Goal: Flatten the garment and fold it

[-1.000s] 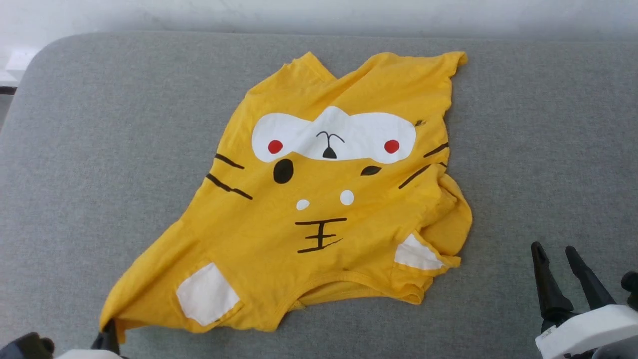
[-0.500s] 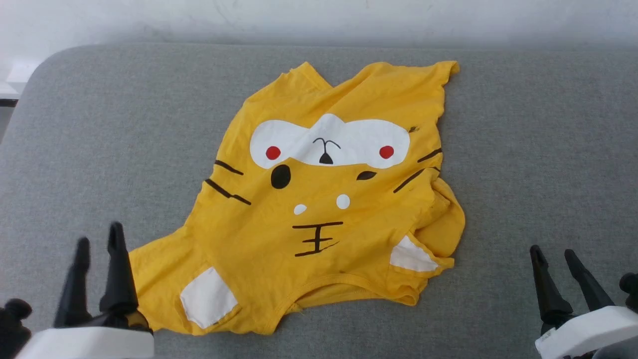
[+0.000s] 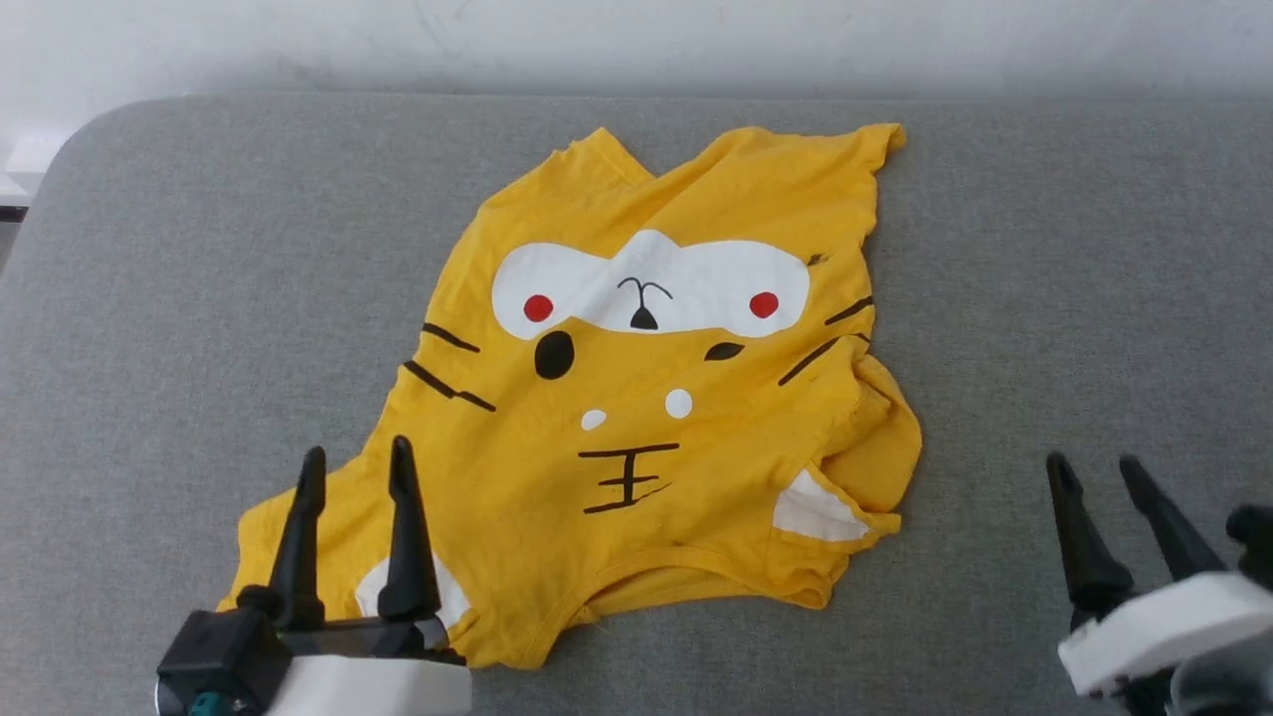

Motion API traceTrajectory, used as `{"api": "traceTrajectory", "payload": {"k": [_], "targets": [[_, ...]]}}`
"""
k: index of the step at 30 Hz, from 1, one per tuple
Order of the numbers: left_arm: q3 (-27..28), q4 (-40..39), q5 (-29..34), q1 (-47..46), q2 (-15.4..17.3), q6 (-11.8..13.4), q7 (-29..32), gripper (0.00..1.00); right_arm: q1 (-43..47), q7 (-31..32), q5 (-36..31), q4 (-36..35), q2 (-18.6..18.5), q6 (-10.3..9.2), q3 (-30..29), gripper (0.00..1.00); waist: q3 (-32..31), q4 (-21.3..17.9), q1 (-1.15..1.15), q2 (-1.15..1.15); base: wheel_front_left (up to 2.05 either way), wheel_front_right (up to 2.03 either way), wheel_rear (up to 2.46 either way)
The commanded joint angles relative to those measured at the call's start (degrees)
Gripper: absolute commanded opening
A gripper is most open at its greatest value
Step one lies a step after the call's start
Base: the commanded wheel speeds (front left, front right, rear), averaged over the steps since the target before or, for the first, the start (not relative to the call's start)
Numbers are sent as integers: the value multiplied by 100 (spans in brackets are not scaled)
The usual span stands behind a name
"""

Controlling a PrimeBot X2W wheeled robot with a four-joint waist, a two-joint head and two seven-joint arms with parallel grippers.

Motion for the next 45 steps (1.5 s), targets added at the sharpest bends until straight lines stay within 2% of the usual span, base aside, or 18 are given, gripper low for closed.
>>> {"api": "traceTrajectory", "payload": {"k": [1,5,8,12,15,21,29,30,31,32,33,40,45], "targets": [[-21,93,45,-143,-20,-8,-50,100,-275,106,-110,-153,15,-4,65,100,31,42,0,0,0,0,0],[-54,280,75,-259,-45,-40,-95,100,-1065,621,-400,-460,15,-4,265,100,124,149,0,0,0,0,0],[-107,375,91,-342,-67,-63,-110,100,-1780,1174,-593,-397,-56,-4,490,100,212,232,0,0,0,0,0],[-239,499,80,-476,-98,-119,-119,100,-2669,2141,-621,162,-340,-4,852,100,386,358,0,0,0,0,0],[-328,573,45,-592,-119,-153,-122,100,-3255,2540,-651,612,-470,-4,922,100,550,473,0,0,0,0,0],[-494,702,12,-827,-148,-224,-123,100,-3952,2777,-998,1760,-682,-4,989,100,852,698,0,0,0,0,0],[-698,846,-49,-1032,-165,-255,-124,100,-4294,2613,-1192,2859,-576,-4,1101,100,1088,915,0,0,0,0,0],[-724,865,-64,-1051,-166,-260,-124,100,-4323,2597,-1226,2976,-568,-4,1100,86,1106,926,0,0,0,0,0],[-753,883,-87,-1072,-167,-259,-124,100,-4353,2599,-1258,3093,-566,-4,1111,41,1125,936,0,0,0,0,0],[-784,897,-113,-1094,-167,-252,-124,100,-4388,2597,-1295,3192,-569,-4,1107,24,1142,944,0,0,0,0,0],[-814,910,-134,-1117,-168,-241,-124,100,-4427,2573,-1326,3260,-567,-4,1104,0,1154,951,0,0,0,0,0],[-884,938,-212,-1217,-169,-184,-124,100,-5099,2160,-1393,3278,-564,-4,1236,0,1170,945,0,0,0,0,0],[-991,947,-265,-1319,-169,-214,-125,100,-5795,1979,-1457,3253,-695,-4,1437,0,1260,1081,0,0,0,0,0]]}}
